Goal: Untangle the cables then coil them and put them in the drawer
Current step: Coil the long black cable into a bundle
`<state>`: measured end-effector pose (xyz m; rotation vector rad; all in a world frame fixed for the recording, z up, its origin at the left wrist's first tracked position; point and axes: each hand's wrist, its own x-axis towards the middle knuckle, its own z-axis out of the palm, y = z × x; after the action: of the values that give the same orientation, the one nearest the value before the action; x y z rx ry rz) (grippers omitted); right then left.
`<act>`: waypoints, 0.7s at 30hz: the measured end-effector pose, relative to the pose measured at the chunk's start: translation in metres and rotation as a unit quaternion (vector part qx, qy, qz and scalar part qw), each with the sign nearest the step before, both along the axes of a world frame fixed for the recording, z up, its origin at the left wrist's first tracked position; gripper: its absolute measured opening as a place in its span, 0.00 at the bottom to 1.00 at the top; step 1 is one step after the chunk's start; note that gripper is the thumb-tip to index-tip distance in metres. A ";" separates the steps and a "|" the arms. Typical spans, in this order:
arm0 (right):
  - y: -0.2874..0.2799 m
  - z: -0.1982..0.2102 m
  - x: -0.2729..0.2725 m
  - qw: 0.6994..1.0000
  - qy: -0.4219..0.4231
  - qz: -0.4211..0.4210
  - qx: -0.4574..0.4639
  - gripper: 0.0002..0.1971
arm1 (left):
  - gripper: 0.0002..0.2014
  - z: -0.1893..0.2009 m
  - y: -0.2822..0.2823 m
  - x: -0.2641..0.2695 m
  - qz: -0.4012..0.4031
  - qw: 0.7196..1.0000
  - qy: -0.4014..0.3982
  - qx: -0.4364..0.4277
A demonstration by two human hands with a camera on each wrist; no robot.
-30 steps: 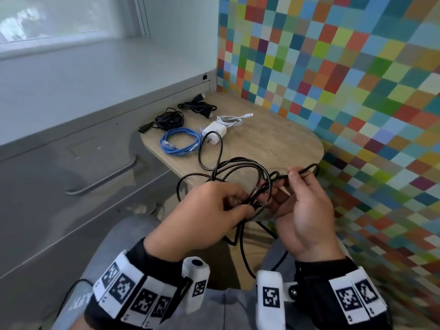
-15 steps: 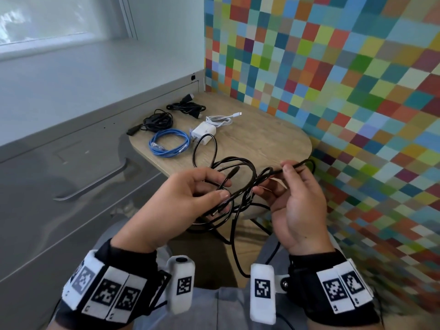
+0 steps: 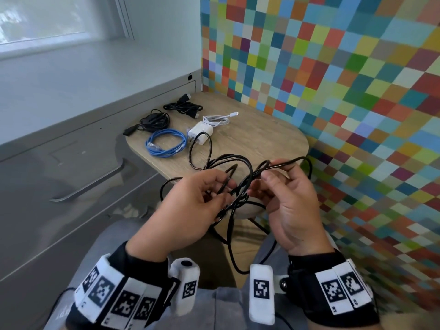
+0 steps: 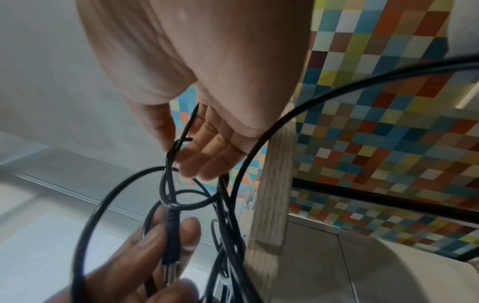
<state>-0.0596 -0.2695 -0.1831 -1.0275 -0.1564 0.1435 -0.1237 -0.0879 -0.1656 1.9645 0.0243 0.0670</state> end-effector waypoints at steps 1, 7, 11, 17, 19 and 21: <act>0.001 0.000 0.000 1.000 0.003 -0.004 -0.004 0.14 | 0.12 0.000 -0.003 0.001 0.003 1.000 -0.001 0.020; 0.005 -0.001 -0.006 0.997 -0.005 0.002 -0.078 0.18 | 0.02 0.007 -0.019 -0.001 0.035 0.997 -0.018 0.066; 0.004 0.002 -0.007 0.994 -0.030 0.024 -0.104 0.15 | 0.03 0.007 -0.019 -0.002 0.044 0.998 -0.017 0.048; -0.001 0.002 -0.003 0.992 0.003 -0.049 -0.120 0.14 | 0.05 0.004 -0.011 0.003 0.091 0.993 0.013 -0.075; -0.008 0.001 0.001 0.986 0.013 -0.104 -0.128 0.12 | 0.05 0.005 -0.007 0.004 0.098 0.987 0.035 -0.119; -0.013 -0.001 0.005 0.981 -0.003 -0.143 -0.131 0.09 | 0.06 0.004 -0.005 0.004 0.092 0.989 0.035 -0.114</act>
<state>-0.0545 -0.2826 -0.1837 -1.3022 0.0062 -0.1035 -0.1193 -0.0929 -0.1615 1.7309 0.2489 0.1109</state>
